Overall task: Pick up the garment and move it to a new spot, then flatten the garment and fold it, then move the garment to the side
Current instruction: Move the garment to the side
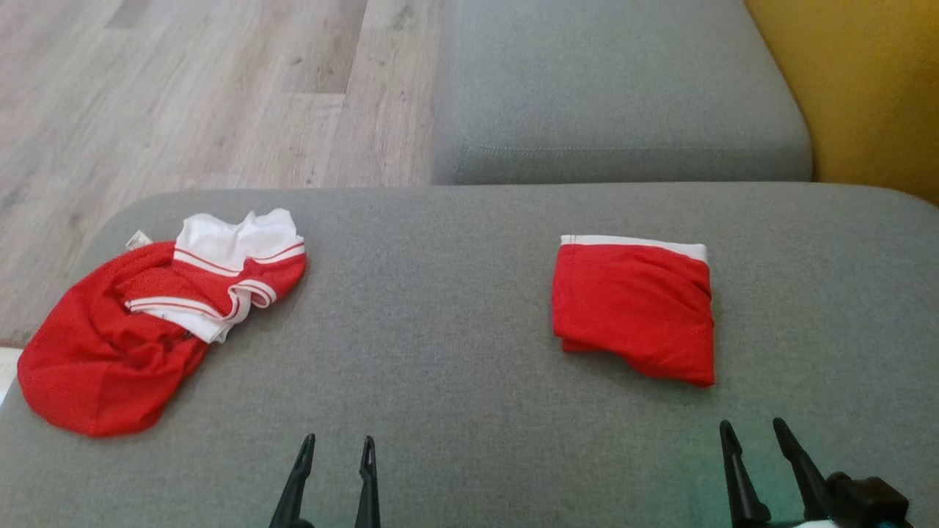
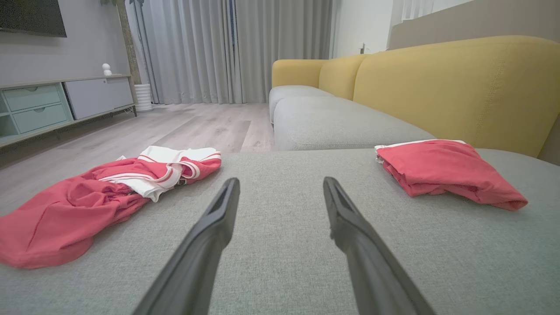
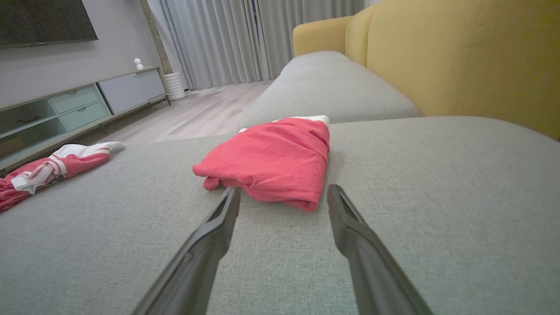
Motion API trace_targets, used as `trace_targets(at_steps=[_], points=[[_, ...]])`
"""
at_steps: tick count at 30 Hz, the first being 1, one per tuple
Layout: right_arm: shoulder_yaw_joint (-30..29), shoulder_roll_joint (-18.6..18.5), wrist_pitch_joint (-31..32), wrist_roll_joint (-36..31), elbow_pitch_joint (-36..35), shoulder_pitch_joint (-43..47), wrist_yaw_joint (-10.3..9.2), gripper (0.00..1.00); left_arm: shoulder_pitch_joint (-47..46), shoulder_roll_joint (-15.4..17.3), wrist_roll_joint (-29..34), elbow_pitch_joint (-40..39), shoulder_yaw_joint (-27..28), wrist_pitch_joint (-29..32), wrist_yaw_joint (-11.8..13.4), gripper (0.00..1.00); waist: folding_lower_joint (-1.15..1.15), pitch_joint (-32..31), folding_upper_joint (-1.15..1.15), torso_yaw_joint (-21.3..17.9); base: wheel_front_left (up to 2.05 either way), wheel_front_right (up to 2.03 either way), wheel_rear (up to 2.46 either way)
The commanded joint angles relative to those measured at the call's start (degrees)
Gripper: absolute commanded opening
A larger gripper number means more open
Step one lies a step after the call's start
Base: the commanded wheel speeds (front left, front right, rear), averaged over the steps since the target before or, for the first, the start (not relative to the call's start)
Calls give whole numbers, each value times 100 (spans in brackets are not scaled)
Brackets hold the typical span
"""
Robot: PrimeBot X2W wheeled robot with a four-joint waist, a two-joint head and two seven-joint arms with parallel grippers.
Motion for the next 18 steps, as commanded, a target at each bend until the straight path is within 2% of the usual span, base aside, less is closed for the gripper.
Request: trace_targets(at_steps=[1, 7, 15, 18], points=[[102, -99, -70, 63, -112, -245, -5, 100, -220, -73, 45, -196, 165, -30, -21, 100, 0, 82, 0, 20, 0, 0, 0], [156, -237, -4, 425, 297, -736, -5, 100, -338, -85, 56, -231, 80, -30, -4, 100, 0, 462, 0, 72, 0, 0, 0], [234, -631, 1239, 1440, 595, -1891, -5, 100, -710, -94, -25, -290, -116, -30, 67, 100, 0, 1202, 0, 109, 0, 0, 0], [142, -769, 1495, 1610, 696, -2166, -5, 100, -860, -94, -58, -303, -189, -30, 99, 100, 0, 1384, 0, 140, 0, 0, 0]])
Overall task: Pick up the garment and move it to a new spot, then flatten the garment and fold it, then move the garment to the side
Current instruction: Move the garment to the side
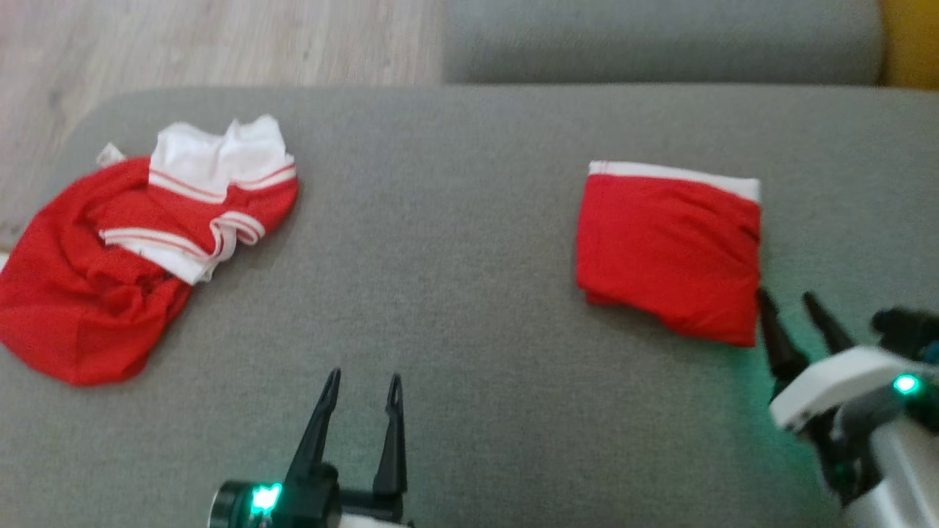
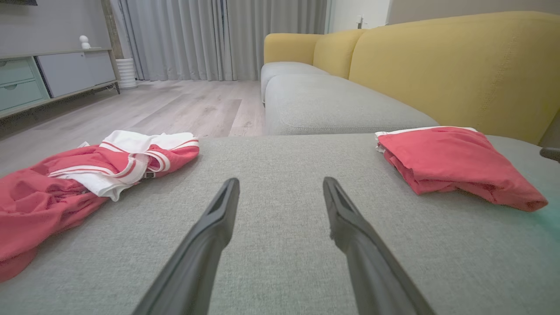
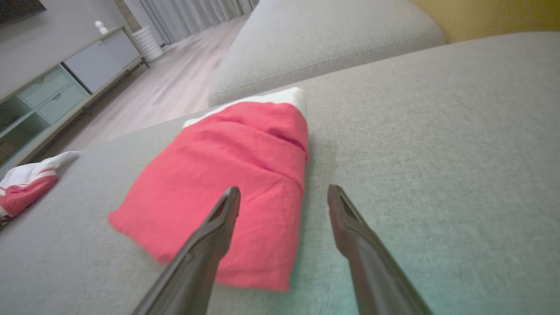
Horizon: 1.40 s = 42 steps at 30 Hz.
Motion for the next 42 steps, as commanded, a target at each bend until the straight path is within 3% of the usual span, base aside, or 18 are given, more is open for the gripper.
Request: trace_targets(at_steps=[1, 13, 15, 17, 23, 28, 34, 39, 40, 41, 42], points=[[23, -200, 133, 101, -65, -333, -5, 100, -324, -49, -59, -199, 97, -30, 43, 100, -2, 323, 0, 61, 0, 0, 0], [-38, -447, 948, 573, 684, -1227, -5, 100, -980, -50, -355, -200, -181, -30, 181, 100, -2, 888, 0, 177, 0, 0, 0], [80, -441, 988, 712, 723, -1314, -5, 36, -1033, -51, -372, -200, -204, -30, 207, 100, -2, 937, 0, 149, 0, 0, 0], [179, -485, 976, 815, 747, -1384, -5, 0, -1069, -51, -385, -186, -216, -30, 218, 100, -2, 960, 0, 100, 0, 0, 0], [283, -917, 838, 888, 704, -1565, -5, 0, -1136, -51, -377, -177, -184, -30, 223, 100, -2, 1046, 0, -204, 0, 0, 0], [215, -1668, 779, 572, 695, -1757, -5, 0, -1306, -51, -302, -198, -166, -30, 175, 100, -2, 1313, 0, -468, 0, 0, 0], [-200, -2489, 770, 137, 916, -2098, -5, 0, -1607, -51, -187, -216, -130, -30, 124, 100, -2, 1761, 0, -665, 0, 0, 0], [-670, -2836, 507, -430, 1340, -2481, -5, 0, -1813, -51, -136, -217, -128, -30, 89, 100, -2, 2005, 0, -736, 0, 0, 0], [-691, -2826, 447, -563, 1387, -2546, -5, 27, -1846, -51, -138, -213, -135, -30, 83, 100, -2, 2017, 0, -742, 0, 0, 0], [-797, -2766, 422, -641, 1486, -2621, -5, 37, -1871, -51, -141, -207, -137, -31, 79, 100, -2, 2018, 0, -754, 0, 0, 0], [-797, -2766, 422, -641, 1486, -2621, -5, 37, -1871, -51, -141, -207, -137, -31, 79, 100, -2, 2018, 0, -754, 0, 0, 0]])
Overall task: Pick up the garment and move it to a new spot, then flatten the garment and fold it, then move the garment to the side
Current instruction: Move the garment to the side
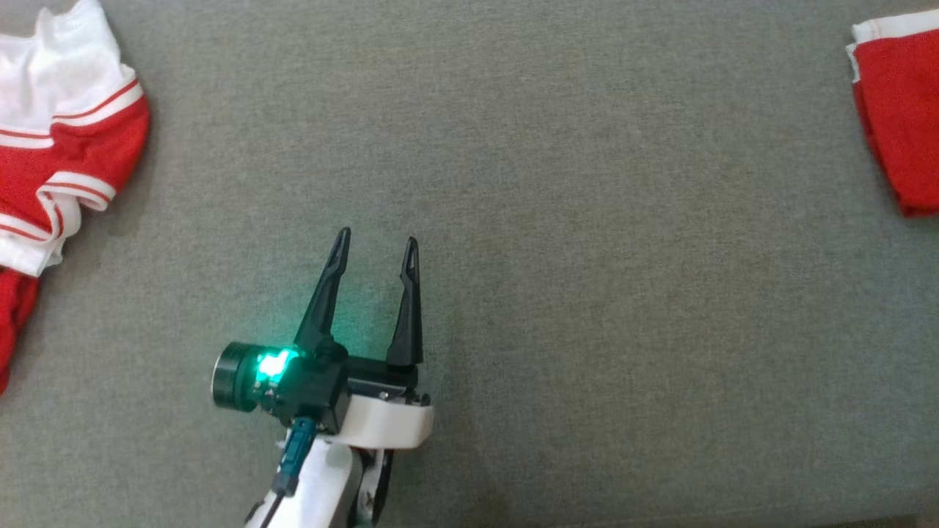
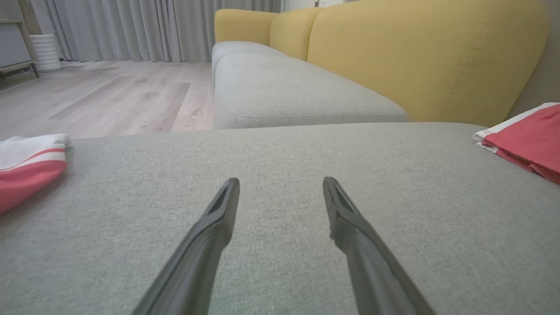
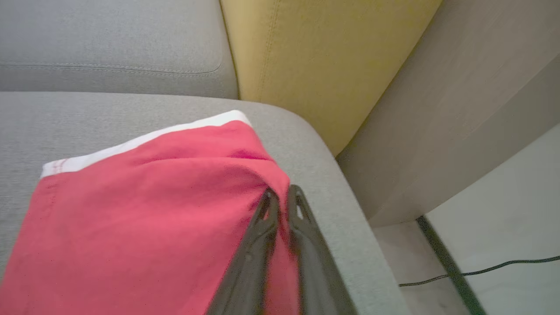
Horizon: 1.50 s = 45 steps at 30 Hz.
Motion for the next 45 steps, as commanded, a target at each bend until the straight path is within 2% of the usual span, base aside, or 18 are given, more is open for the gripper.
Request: trace_targets(at_steps=[1, 4, 9, 10, 11, 13, 18, 21, 25, 30, 35, 41, 45], points=[[-9, -191, -156, -154, -136, -24, -4, 100, -93, -9, 26, -172, 142, -31, -9, 100, -2, 2, 0, -17, 0, 0, 0], [-254, -37, -532, -834, 44, -161, -4, 100, -146, -9, 17, -124, 124, -31, -22, 100, -2, -119, 0, 14, 0, 0, 0], [-408, 615, -993, -1555, 89, -82, -4, 100, -43, -9, -61, -79, 156, -31, 22, 100, -2, -598, 0, 142, 0, 0, 0], [-374, 825, -1053, -1535, 68, -17, -4, 100, 9, -9, -109, -60, 179, -31, 31, 100, -2, -738, 0, 177, 0, 0, 0], [-230, 1227, -1198, -1372, -31, 176, -4, 100, 100, -9, -138, -14, 224, -31, 45, 100, -2, -1044, 0, 276, 0, 0, 0], [27, 1581, -1343, -1163, -186, 447, -4, 100, 228, -9, -181, 40, 296, -31, 77, 100, -2, -1358, 0, 360, 0, 0, 0], [937, 2193, -1658, -565, -609, 1302, -4, 100, 581, -9, -279, 202, 431, -31, 68, 100, -2, -2097, 0, 523, 0, 0, 0], [1289, 2484, -1814, -344, -781, 1724, -4, 100, 790, -9, -359, 242, 500, -31, 21, 100, -2, -2437, 0, 579, 0, 0, 0], [1538, 2684, -1942, -245, -1015, 2097, -4, 100, 961, -9, -359, 197, 602, -31, -19, 100, -2, -2696, 0, 635, 0, 0, 0], [1264, 2949, -1965, -378, -1682, 2626, -4, 100, 1203, -9, -253, 48, 754, -31, -21, 100, -2, -2996, 0, 640, 0, 0, 0], [1100, 3028, -1967, -668, -2379, 3360, -4, 100, 1589, 2, -20, -166, 956, -31, -43, 100, -2, -3233, 0, 635, 0, 0, 0], [872, 3153, -1967, -1021, -2538, 4218, -4, 100, 2126, 38, 134, -284, 1052, -31, -377, 100, -2, -3400, 0, 687, 0, 0, 0], [744, 3275, -1968, -1083, -2617, 4454, -4, 100, 2276, 32, 184, -289, 1129, -31, -473, 100, -2, -3438, 0, 683, 0, 0, 0]])
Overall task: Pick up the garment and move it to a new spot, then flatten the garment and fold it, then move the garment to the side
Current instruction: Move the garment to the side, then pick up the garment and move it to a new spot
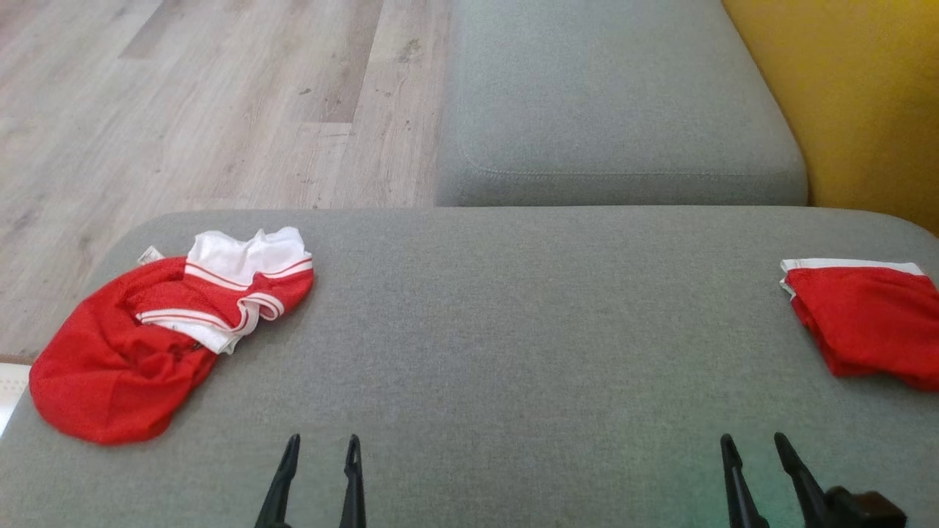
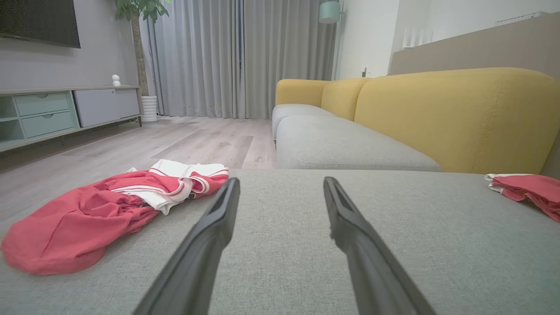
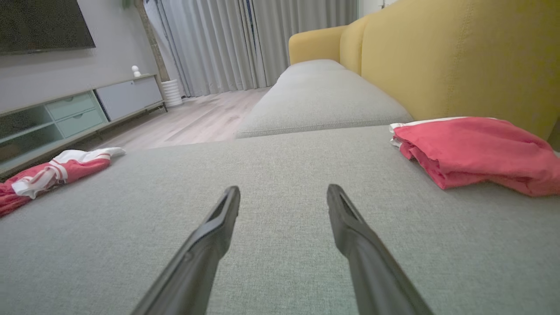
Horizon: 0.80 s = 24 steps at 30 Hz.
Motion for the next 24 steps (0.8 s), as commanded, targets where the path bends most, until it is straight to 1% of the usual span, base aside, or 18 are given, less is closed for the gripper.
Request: trace_targets(at_steps=[1, 4, 8, 17, 24], points=[[53, -42, -77, -36, -289, -252, -4, 100, -245, -16, 53, -204, 240, -31, -39, 100, 1, -9, 0, -13, 0, 0, 0], [16, 21, -77, -69, -350, -192, -4, 100, -202, -25, 93, -170, 277, -31, -100, 100, 1, -25, 0, -42, 0, 0, 0], [106, 44, -77, -92, -335, -190, -4, 100, -203, -35, 130, -107, 274, -31, -175, 100, 1, -25, 0, -78, 0, 0, 0], [81, 48, -77, -106, -338, -166, -4, 100, -184, -49, 156, -56, 307, -31, -204, 100, 1, -33, 0, -130, 0, 0, 0], [2, 59, -77, -137, -336, -140, -4, 100, -229, -53, 178, -2, 332, -31, -219, 100, 1, -36, 0, -5, 0, 0, 0]])
